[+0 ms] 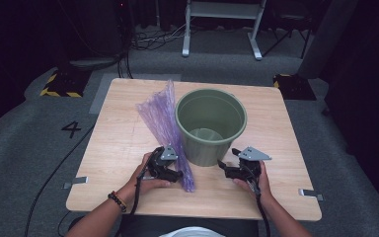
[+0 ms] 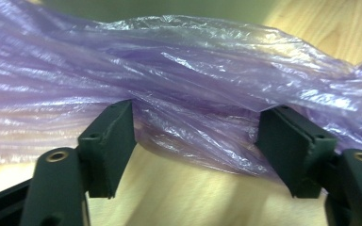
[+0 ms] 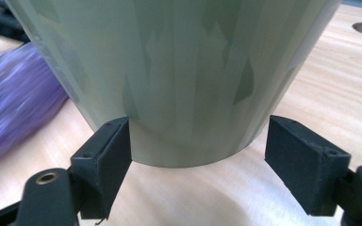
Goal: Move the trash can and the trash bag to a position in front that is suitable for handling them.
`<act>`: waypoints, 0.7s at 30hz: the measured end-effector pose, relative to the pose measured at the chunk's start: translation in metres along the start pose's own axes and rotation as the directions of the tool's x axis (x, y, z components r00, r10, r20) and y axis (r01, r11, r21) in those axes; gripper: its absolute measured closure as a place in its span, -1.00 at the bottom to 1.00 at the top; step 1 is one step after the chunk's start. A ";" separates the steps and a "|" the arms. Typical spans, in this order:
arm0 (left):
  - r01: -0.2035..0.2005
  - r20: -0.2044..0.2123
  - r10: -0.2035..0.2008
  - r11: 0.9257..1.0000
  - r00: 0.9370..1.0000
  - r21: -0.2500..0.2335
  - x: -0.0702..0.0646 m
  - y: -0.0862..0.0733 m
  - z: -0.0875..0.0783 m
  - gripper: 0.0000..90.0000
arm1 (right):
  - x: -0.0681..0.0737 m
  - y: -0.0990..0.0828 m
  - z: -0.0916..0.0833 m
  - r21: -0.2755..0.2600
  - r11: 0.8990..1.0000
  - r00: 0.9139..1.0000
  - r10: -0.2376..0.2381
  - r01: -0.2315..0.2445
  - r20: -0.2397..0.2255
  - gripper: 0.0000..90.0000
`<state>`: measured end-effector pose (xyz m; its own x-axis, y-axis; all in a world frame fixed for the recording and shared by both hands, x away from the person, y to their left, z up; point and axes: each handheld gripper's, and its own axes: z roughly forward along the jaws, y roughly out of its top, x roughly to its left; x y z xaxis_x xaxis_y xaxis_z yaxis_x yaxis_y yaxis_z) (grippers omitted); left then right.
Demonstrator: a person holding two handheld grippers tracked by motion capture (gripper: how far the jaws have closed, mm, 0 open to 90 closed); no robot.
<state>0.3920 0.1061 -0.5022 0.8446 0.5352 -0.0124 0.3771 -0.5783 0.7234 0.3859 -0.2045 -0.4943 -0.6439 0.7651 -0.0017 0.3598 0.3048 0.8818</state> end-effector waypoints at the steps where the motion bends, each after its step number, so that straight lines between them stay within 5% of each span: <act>1: -0.004 0.006 0.004 1.000 1.000 0.002 -0.006 0.002 0.002 -0.45 | -0.003 0.004 0.005 -0.001 1.000 1.000 0.002 -0.002 0.011 -0.47; 8: -0.015 0.017 0.015 1.000 1.000 0.007 -0.018 0.009 0.011 -0.53 | -0.018 0.012 0.020 0.010 0.999 0.998 0.030 -0.030 0.050 -0.45; 13: 0.021 -0.036 -0.021 1.000 0.999 0.015 -0.028 0.017 0.018 -0.63 | -0.025 0.013 0.028 0.032 0.999 0.995 0.019 -0.022 0.096 -0.40; 15: 0.018 -0.087 -0.015 0.999 0.996 0.035 -0.034 0.020 0.018 -0.66 | -0.029 0.011 0.026 0.046 0.998 0.997 0.031 -0.034 0.071 -0.41; 18: 0.003 -0.110 0.002 0.999 0.994 0.045 -0.037 0.021 0.016 -0.65 | -0.030 0.012 0.017 0.036 0.999 0.999 0.021 -0.022 0.035 -0.39; 21: -0.043 -0.140 0.048 0.998 0.989 0.036 -0.040 0.019 0.007 -0.64 | -0.027 0.014 0.002 0.034 0.999 0.998 0.004 -0.002 -0.062 -0.37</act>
<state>0.3679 0.0695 -0.4928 0.8001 0.5879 0.1190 0.3540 -0.6229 0.6977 0.4092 -0.2198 -0.4824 -0.6828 0.7300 0.0308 0.3837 0.3223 0.8654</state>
